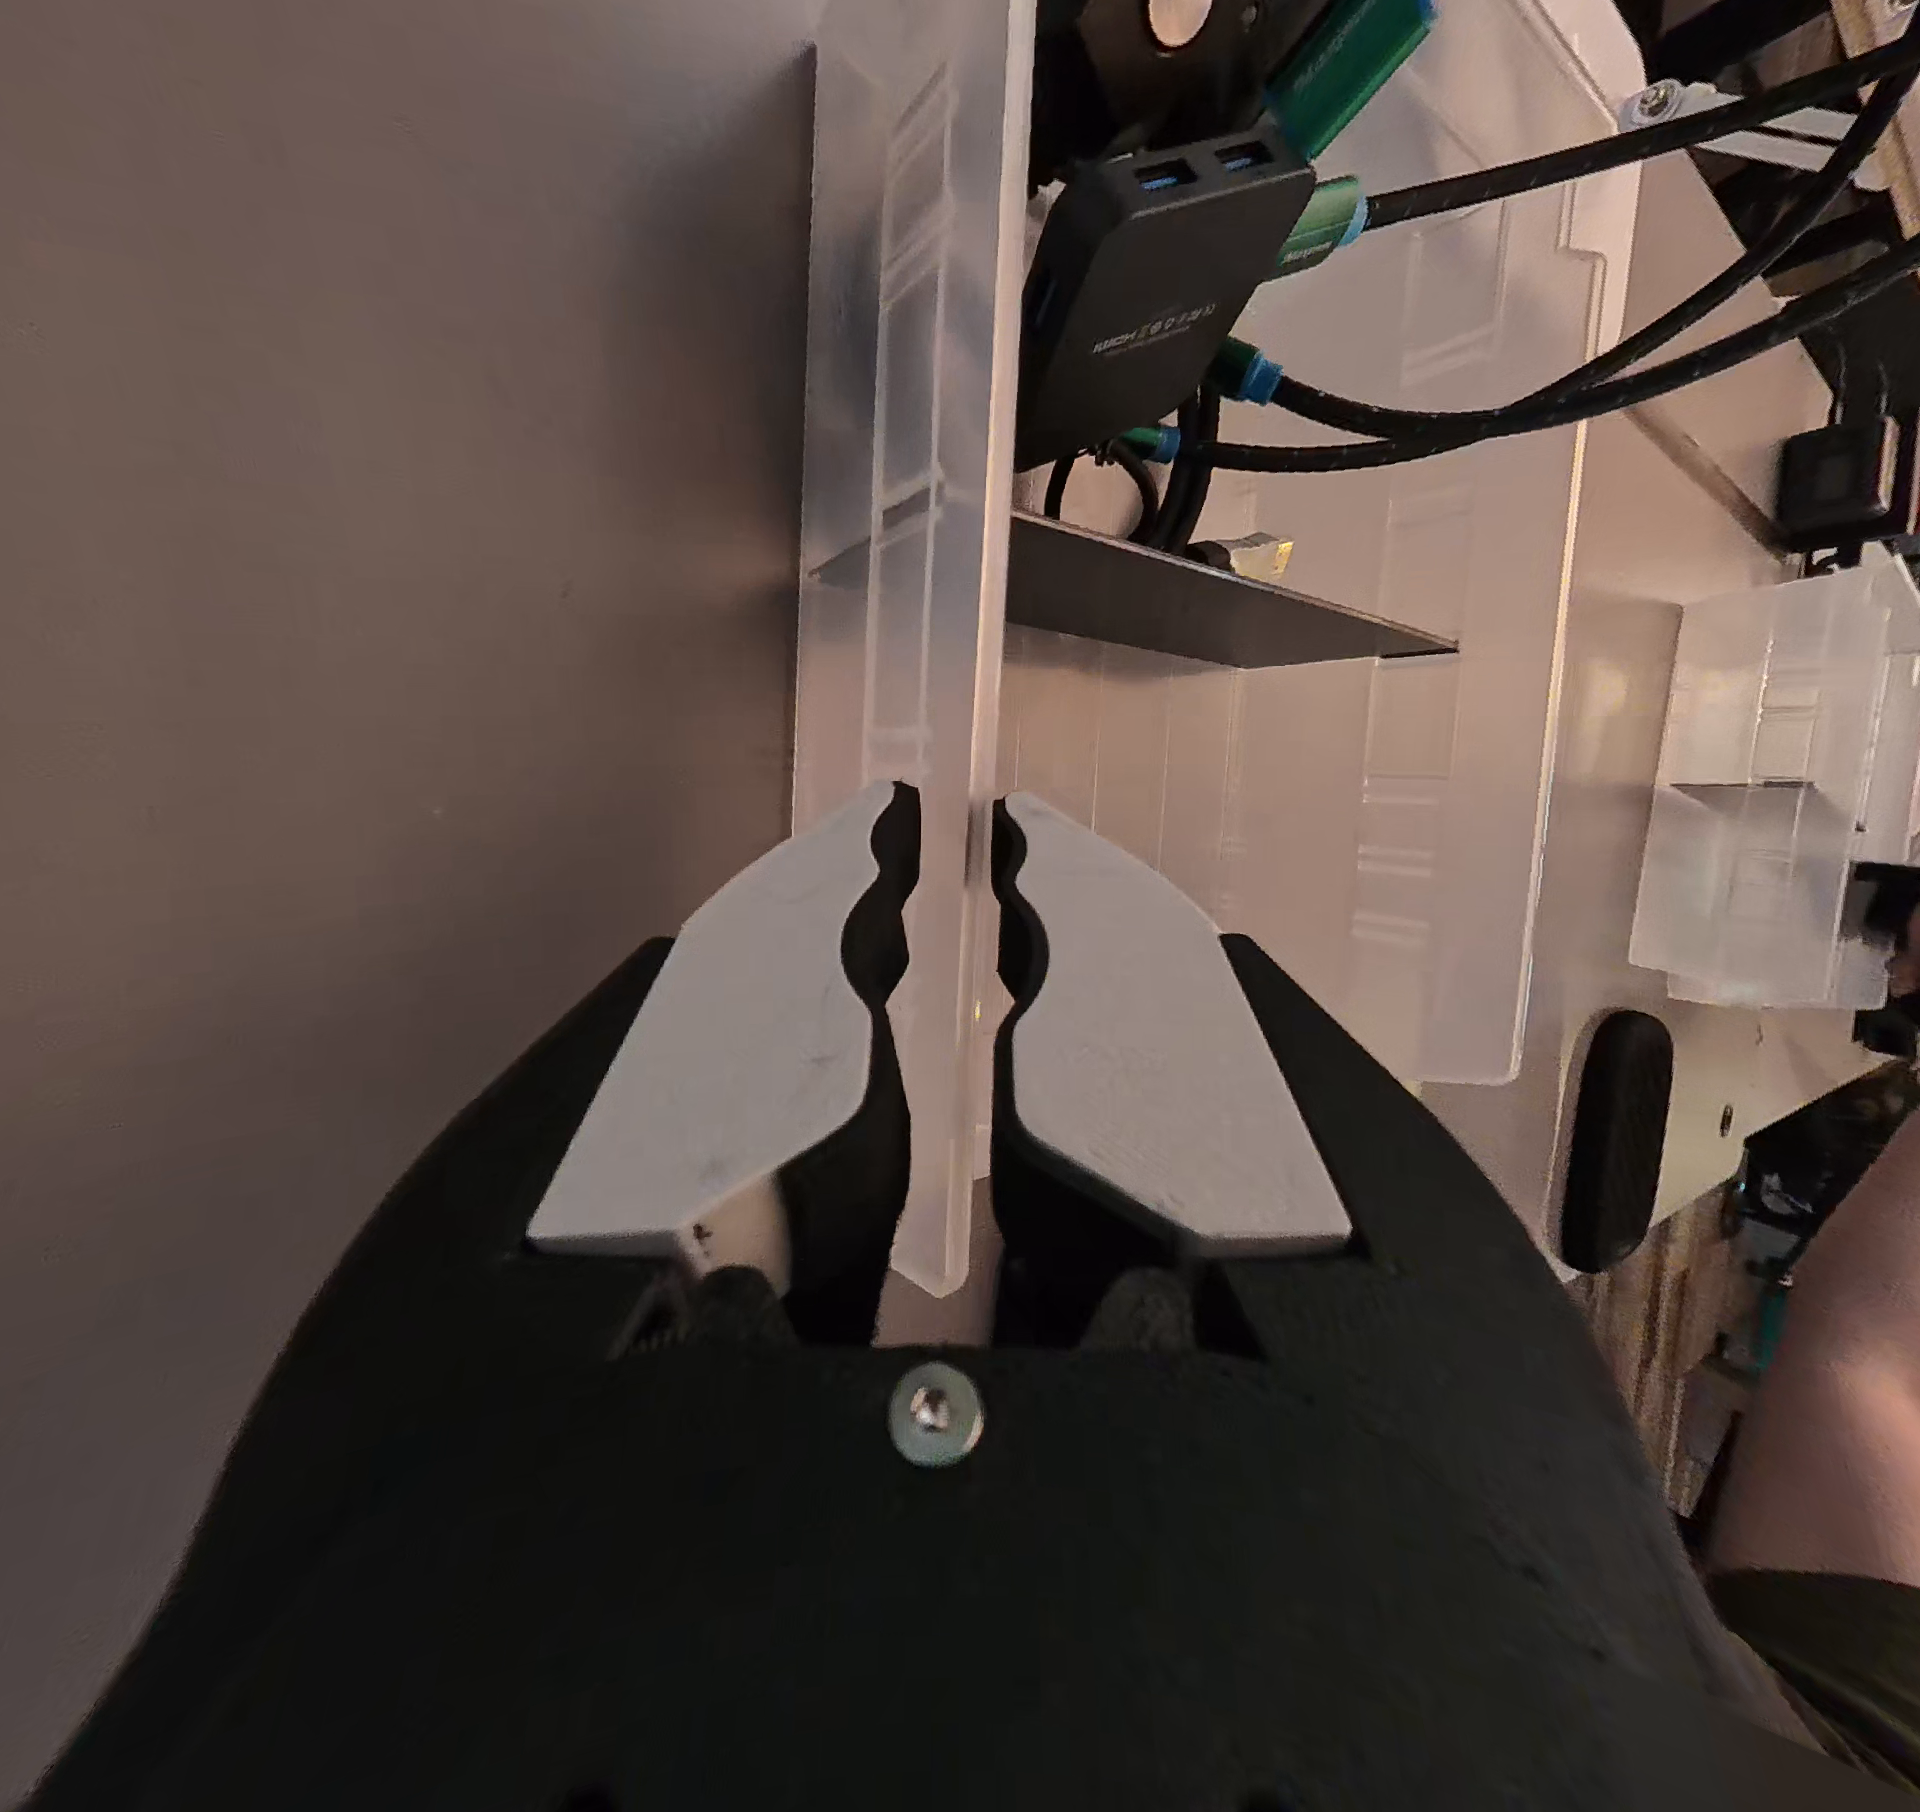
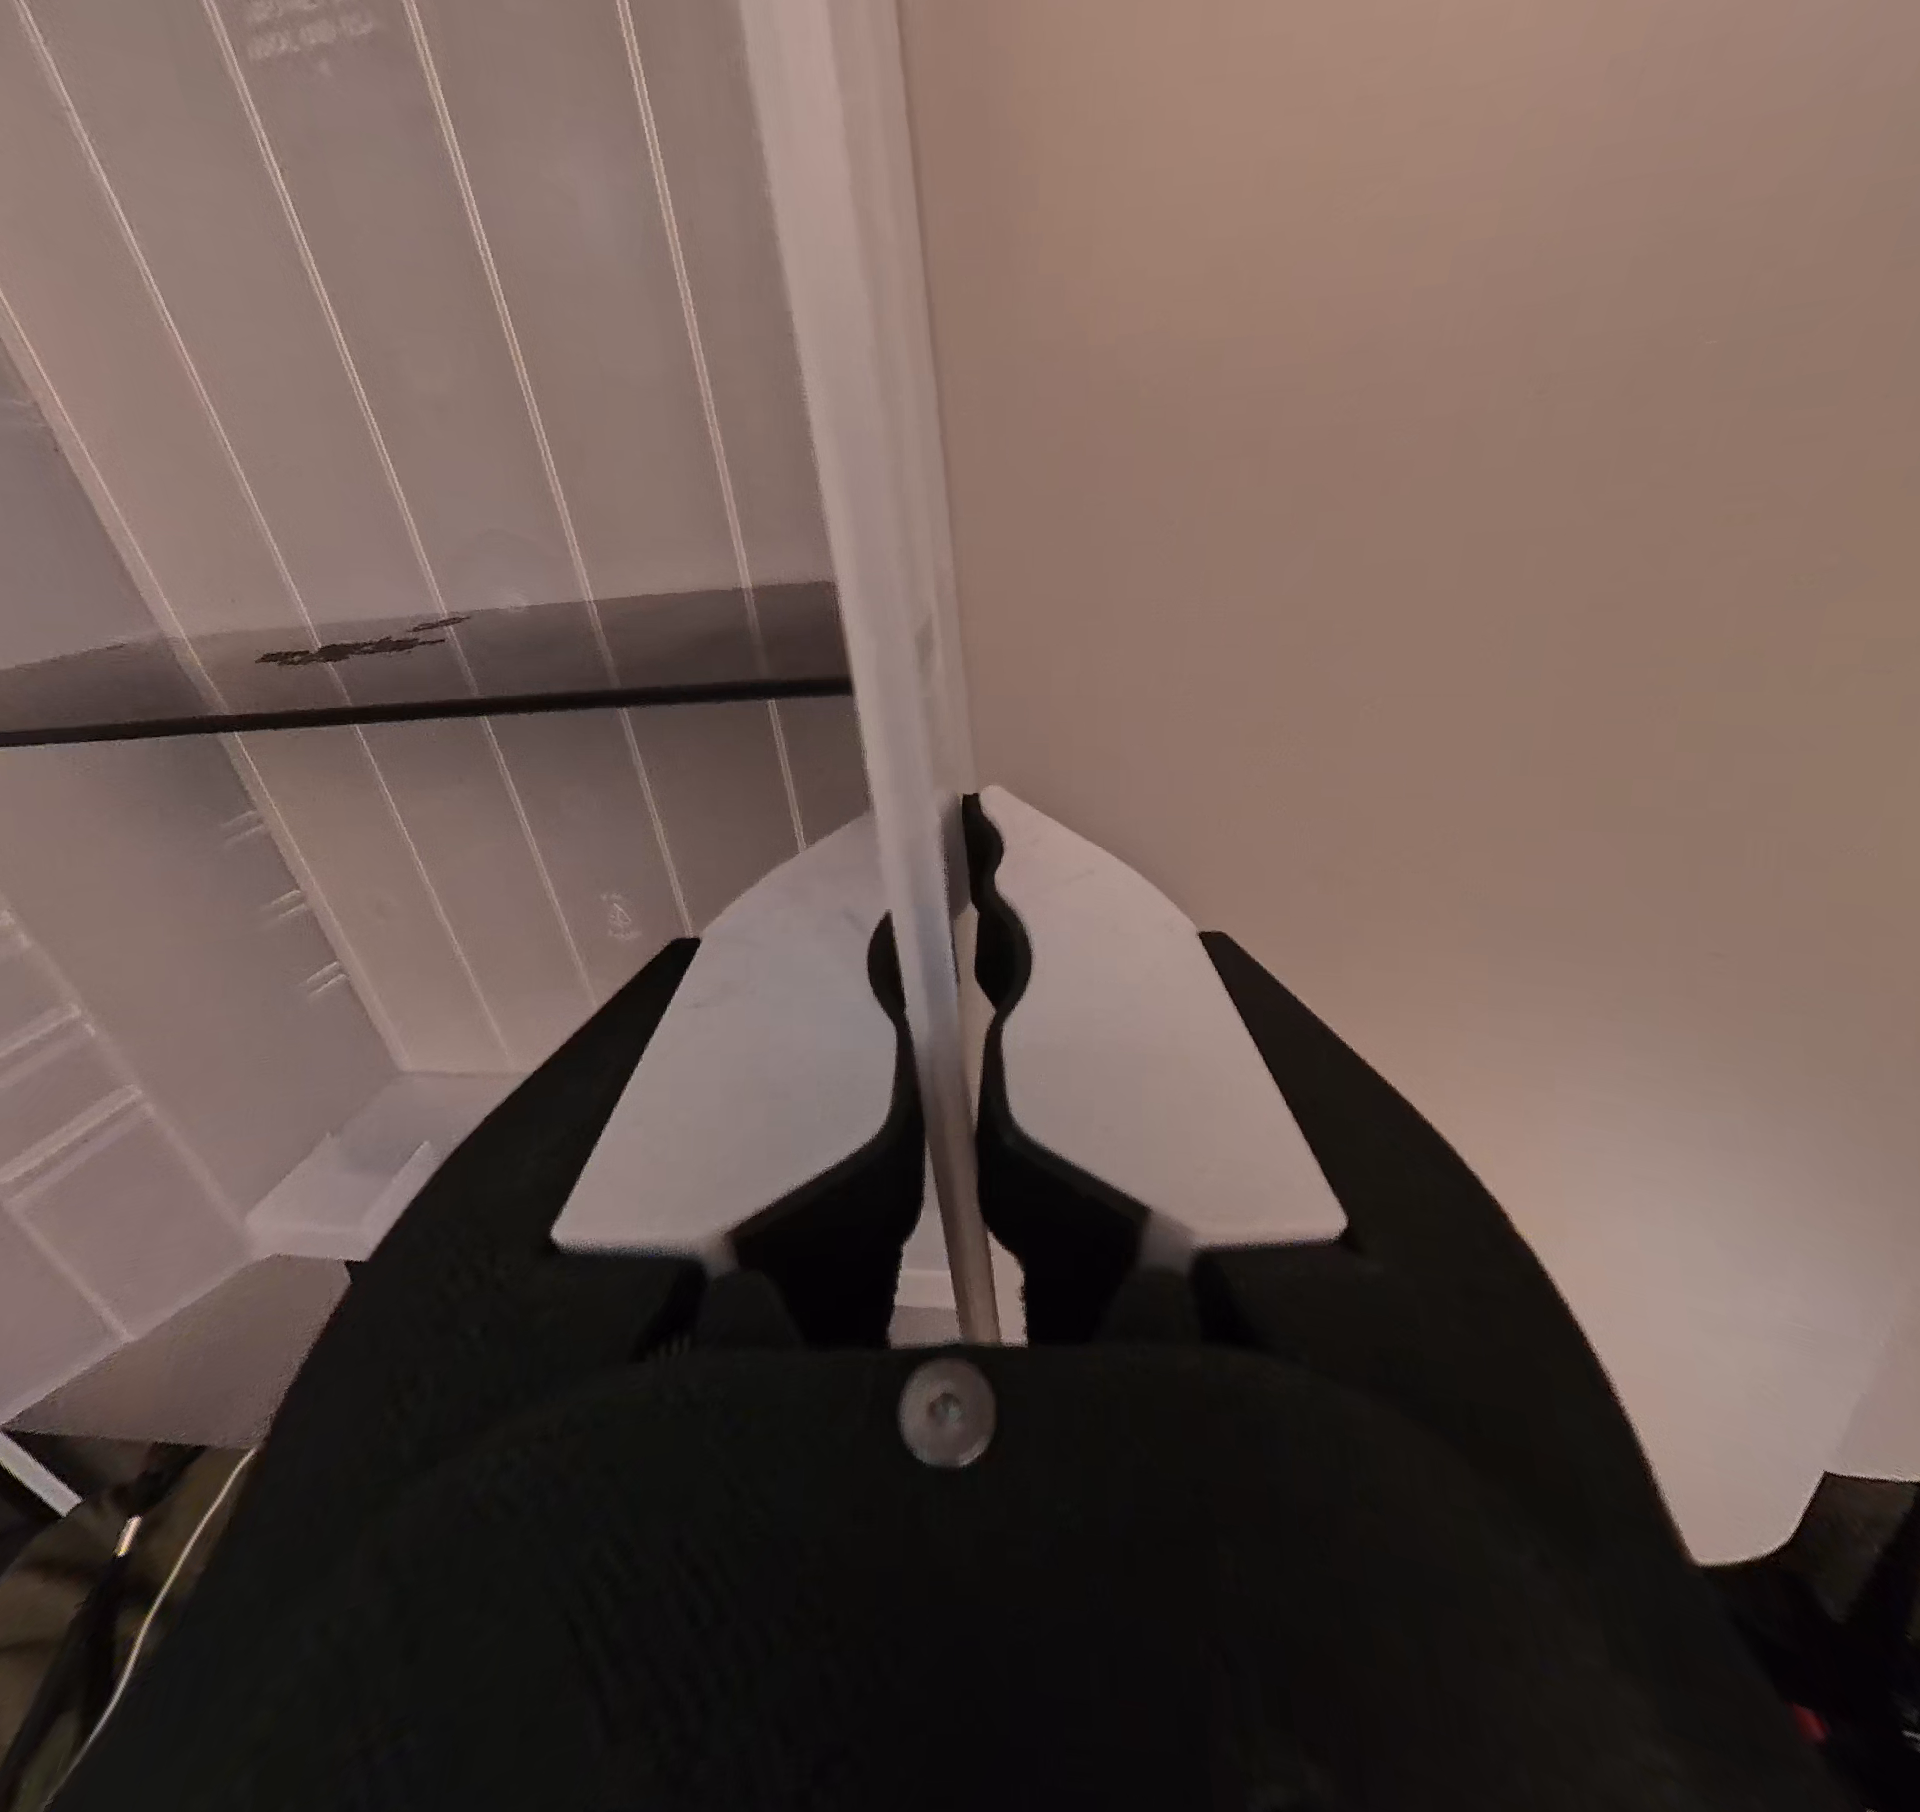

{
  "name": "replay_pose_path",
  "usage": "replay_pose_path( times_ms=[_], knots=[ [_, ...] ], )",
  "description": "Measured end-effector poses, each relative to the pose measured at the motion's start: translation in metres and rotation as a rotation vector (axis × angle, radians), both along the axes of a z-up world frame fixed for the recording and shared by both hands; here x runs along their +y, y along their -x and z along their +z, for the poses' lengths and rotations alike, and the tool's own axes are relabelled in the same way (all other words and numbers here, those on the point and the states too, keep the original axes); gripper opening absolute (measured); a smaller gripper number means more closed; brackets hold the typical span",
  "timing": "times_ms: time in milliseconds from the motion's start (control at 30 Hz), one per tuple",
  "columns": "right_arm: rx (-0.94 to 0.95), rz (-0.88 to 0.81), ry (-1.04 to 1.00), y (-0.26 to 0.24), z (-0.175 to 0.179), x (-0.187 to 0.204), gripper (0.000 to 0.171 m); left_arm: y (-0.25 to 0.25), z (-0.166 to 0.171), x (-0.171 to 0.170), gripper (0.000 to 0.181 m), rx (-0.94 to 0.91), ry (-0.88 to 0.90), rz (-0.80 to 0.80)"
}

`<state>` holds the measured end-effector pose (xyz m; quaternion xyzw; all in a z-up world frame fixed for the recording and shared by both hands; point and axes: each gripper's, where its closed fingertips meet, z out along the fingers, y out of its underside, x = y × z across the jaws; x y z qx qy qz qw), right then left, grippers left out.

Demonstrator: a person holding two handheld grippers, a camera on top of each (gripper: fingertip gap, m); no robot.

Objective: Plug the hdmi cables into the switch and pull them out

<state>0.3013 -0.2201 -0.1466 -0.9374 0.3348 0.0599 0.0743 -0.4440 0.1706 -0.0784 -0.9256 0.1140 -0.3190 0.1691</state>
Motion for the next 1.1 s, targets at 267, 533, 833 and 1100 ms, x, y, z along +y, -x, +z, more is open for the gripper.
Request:
replay_pose_path(
  times_ms=[267, 533, 833, 1100],
  knots=[
    [-0.003, 0.005, 0.006, 0.005, 0.000, -0.006, 0.005, -0.002, 0.001, 0.005, 0.014, -0.058, 0.004, 0.030],
    [-0.069, 0.051, -0.003, 0.003, 0.006, -0.003, 0.025, 0.019, 0.074, 0.034, 0.023, 0.080, -0.454, 0.144],
    [-0.549, 0.091, -0.205, -0.016, 0.100, 0.033, 0.035, -0.018, 0.164, 0.033, 0.031, 0.803, -1.251, 0.123],
    [-1.232, 0.328, -0.720, 0.073, 0.248, 0.101, 0.065, -0.089, 0.161, 0.035, 0.042, 1.024, -1.340, -0.005]
  ],
)
